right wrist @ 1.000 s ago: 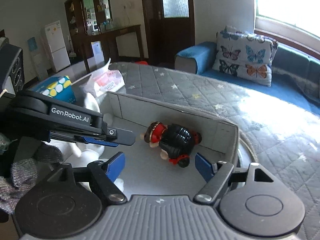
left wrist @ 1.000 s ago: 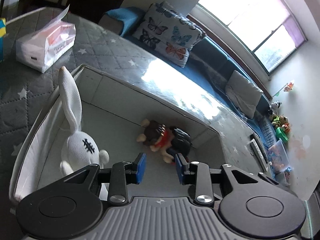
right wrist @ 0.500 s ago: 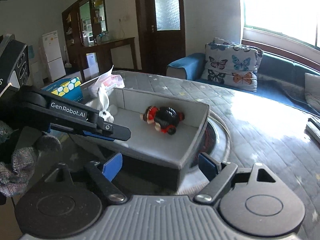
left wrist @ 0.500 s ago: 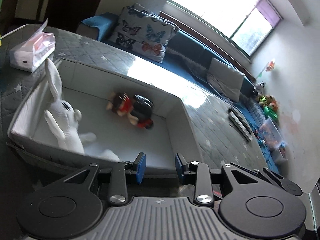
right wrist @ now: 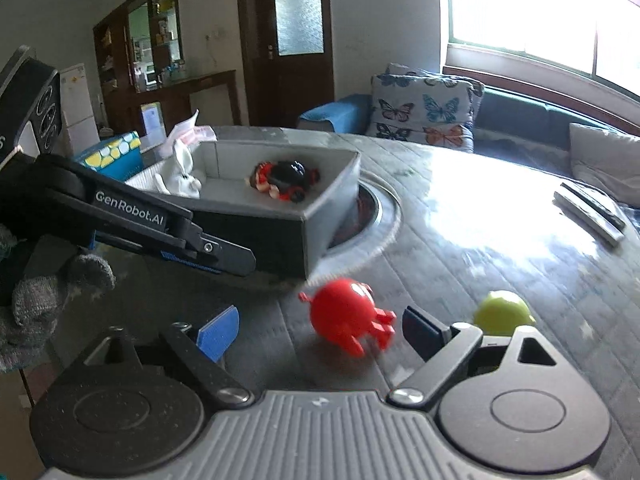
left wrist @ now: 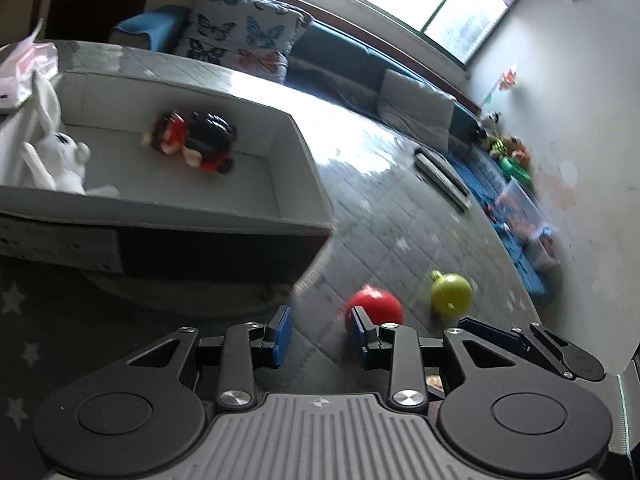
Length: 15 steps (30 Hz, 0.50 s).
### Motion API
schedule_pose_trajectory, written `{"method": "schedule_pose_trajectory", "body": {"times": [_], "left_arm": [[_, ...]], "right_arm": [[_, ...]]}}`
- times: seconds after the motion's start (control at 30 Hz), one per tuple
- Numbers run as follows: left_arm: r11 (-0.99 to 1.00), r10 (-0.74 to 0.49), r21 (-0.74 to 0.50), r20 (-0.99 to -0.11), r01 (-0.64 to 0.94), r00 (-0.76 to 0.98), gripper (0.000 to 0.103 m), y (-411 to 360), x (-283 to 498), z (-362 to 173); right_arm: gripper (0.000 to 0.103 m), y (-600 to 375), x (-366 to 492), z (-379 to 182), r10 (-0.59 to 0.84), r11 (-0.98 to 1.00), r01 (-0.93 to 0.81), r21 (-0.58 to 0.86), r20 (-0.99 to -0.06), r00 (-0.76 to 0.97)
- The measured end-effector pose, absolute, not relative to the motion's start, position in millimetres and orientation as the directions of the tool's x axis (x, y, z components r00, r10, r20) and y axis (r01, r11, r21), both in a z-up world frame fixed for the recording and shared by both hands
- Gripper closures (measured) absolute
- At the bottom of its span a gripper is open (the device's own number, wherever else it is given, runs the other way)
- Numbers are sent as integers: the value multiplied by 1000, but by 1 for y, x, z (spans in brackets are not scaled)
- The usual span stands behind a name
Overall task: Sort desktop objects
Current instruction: 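Move the left tool to the tan peanut toy and grasp it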
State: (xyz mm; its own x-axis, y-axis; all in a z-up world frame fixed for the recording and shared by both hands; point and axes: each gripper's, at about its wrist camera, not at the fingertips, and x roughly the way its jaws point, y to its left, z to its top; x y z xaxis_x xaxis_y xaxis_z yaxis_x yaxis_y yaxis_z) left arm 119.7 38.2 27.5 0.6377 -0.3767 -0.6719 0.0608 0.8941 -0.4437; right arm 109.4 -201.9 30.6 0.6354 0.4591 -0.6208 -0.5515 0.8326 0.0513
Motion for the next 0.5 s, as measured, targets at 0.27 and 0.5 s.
{"method": "schedule_pose_trajectory", "body": {"times": [0.27,0.5], "left_arm": [[889,-432,-435,-695,142,575,69,4,109,15],[874,-476,-443,-700,199,533,69,-20,100,7]], "right_arm": [[12,-223,88,21,442,850,-522,68,-631,637],[12,-230,73,9,443,843,-534,70,-654,613]]}}
